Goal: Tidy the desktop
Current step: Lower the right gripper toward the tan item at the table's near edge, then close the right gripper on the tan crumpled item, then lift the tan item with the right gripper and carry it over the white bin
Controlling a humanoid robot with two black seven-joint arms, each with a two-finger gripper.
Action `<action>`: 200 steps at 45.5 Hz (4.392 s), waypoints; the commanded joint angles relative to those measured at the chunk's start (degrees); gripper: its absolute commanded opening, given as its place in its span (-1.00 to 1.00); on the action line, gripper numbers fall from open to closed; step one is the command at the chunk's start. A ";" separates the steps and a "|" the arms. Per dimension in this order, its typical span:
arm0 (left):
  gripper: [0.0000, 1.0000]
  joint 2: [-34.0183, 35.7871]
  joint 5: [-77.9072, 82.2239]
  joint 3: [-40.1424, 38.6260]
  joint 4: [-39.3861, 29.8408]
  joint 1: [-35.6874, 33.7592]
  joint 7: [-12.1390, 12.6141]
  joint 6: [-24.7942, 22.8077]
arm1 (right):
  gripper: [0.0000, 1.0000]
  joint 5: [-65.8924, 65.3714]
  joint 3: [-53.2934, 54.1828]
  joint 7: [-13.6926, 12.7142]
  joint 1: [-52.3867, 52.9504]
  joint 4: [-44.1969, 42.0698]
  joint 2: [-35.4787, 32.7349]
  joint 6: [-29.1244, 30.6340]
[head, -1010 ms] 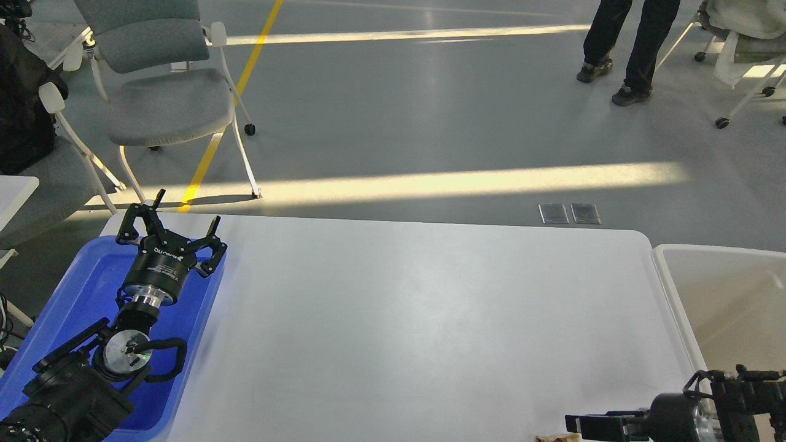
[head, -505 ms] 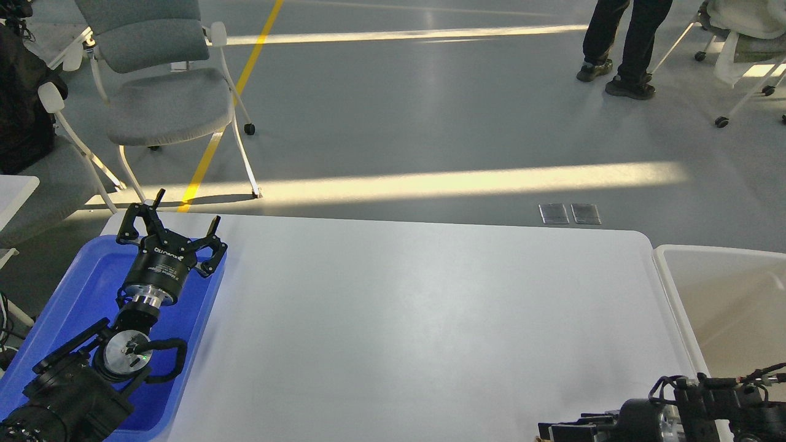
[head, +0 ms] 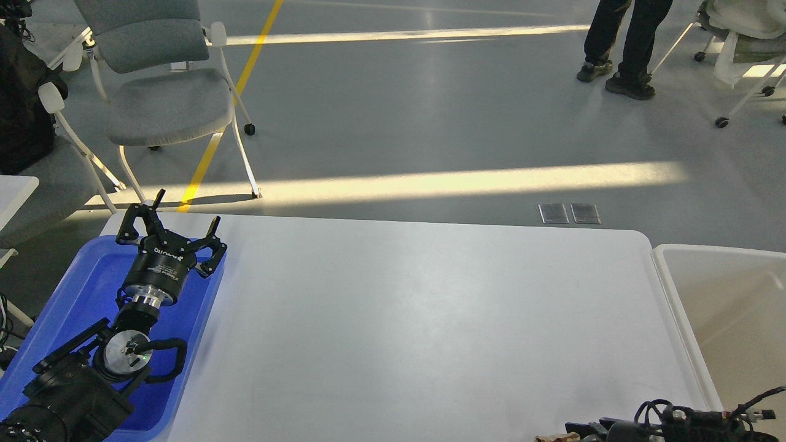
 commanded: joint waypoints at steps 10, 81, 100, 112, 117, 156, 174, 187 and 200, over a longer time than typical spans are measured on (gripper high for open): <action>1.00 0.00 0.00 0.00 0.00 0.07 0.00 0.04 | 1.00 -3.53 -1.98 2.41 -1.84 -3.11 0.81 -5.11; 1.00 0.00 0.00 0.00 0.00 0.07 0.00 -0.04 | -1.00 -3.89 -6.82 5.05 -4.12 -11.90 4.94 -15.05; 1.00 0.00 0.00 0.00 0.00 0.07 0.00 -0.04 | -1.00 -3.36 -6.64 7.60 -3.60 -11.19 4.68 -15.66; 1.00 0.00 0.00 0.00 0.00 0.07 0.00 -0.04 | -1.00 -1.52 -6.73 7.25 1.32 -4.00 -3.05 -14.52; 1.00 0.00 0.00 0.00 0.00 0.07 0.00 -0.04 | -1.00 -0.46 -6.73 7.16 4.84 -1.18 -7.80 -12.33; 1.00 0.00 -0.09 0.00 0.00 0.07 0.00 0.04 | -1.00 18.26 -5.41 14.72 44.91 3.75 -26.70 22.47; 1.00 0.00 -0.09 0.00 0.00 -0.10 0.00 0.04 | -1.00 18.61 -5.32 14.54 48.52 3.84 -29.33 24.59; 1.00 0.00 -0.09 0.00 0.00 -0.10 0.00 0.04 | -1.00 19.22 -4.27 14.45 48.35 3.22 -32.23 23.80; 1.00 0.00 -0.09 0.00 0.00 -0.10 0.00 0.04 | -1.00 31.96 -7.43 14.37 42.82 -6.53 -33.64 15.37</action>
